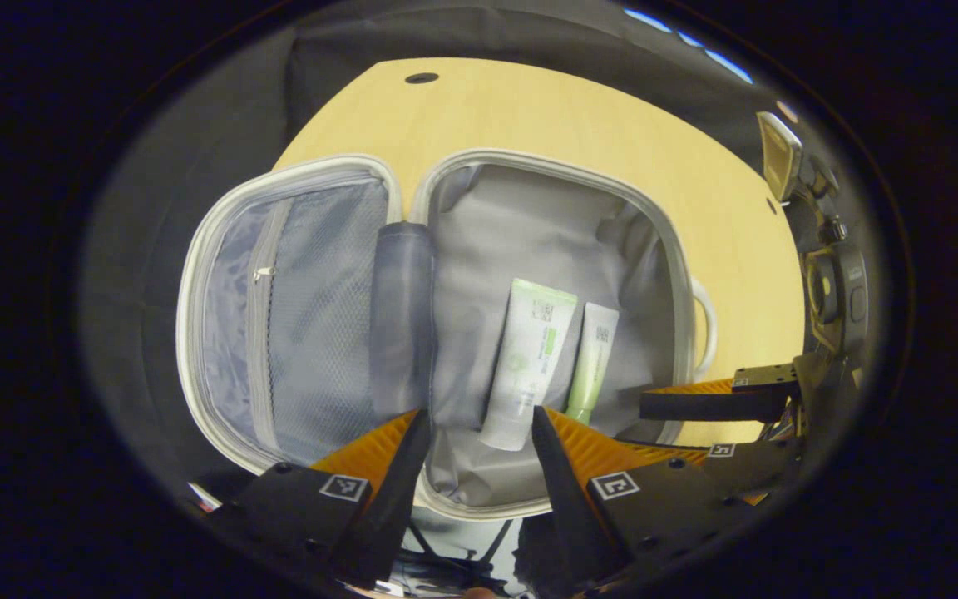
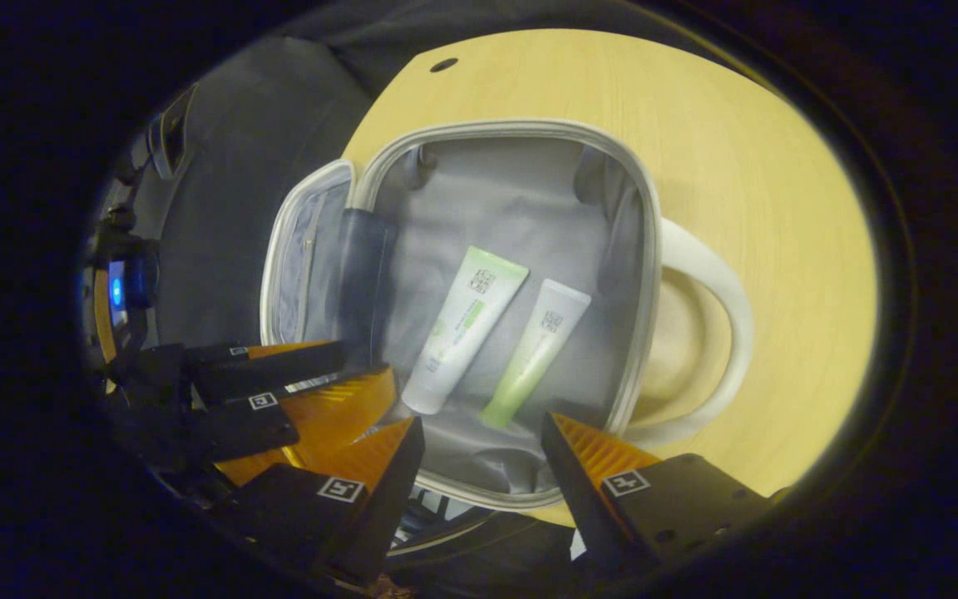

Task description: First open the suitcase, pack the skin care products into it, and then close the suitcase.

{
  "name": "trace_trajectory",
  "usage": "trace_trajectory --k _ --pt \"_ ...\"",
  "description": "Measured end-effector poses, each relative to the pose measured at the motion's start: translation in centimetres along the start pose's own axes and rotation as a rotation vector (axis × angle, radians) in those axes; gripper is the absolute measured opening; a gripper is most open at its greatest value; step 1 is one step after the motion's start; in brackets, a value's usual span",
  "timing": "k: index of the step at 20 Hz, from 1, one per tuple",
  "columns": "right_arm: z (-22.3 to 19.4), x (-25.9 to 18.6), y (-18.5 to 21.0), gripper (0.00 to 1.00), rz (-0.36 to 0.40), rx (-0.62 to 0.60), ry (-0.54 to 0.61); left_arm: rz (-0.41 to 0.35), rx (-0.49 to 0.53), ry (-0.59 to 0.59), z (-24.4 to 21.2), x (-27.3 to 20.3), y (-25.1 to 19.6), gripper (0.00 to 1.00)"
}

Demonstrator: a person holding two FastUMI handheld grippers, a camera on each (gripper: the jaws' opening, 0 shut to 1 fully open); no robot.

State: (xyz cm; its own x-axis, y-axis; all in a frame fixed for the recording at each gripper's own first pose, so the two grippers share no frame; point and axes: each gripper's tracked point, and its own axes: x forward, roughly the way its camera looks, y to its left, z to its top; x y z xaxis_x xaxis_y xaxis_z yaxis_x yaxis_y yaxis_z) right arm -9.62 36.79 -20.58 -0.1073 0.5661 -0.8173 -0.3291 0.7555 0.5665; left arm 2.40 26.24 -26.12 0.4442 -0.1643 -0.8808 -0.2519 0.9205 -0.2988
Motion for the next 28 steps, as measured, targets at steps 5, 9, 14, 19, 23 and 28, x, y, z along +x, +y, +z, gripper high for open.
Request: trace_trajectory --k 5,9,14,19,23,28 --pt "0.7 -2.4 -0.9 0.94 0.018 -0.015 -0.081 -0.067 -0.153 -0.077 0.9 -2.3 3.1 0.82" --pt "1.3 -5.5 -3.1 0.94 0.025 0.004 -0.165 0.018 -0.349 -0.187 1.5 -5.5 14.0 0.82" --pt "0.8 -7.9 -7.8 0.94 0.001 0.137 -0.226 0.116 -0.697 -0.319 1.1 -9.2 29.1 0.82" --pt "-0.1 -9.0 -11.9 0.94 -0.027 0.305 -0.265 0.114 -0.860 -0.307 0.2 -7.5 37.7 0.85" --pt "-1.3 -9.8 -14.0 0.94 -0.041 0.397 -0.281 0.074 -0.913 -0.273 1.5 -4.4 38.9 0.85" --pt "-2.9 -10.7 -16.5 0.94 -0.063 0.482 -0.288 0.005 -1.006 -0.253 3.5 -1.2 38.3 0.86"
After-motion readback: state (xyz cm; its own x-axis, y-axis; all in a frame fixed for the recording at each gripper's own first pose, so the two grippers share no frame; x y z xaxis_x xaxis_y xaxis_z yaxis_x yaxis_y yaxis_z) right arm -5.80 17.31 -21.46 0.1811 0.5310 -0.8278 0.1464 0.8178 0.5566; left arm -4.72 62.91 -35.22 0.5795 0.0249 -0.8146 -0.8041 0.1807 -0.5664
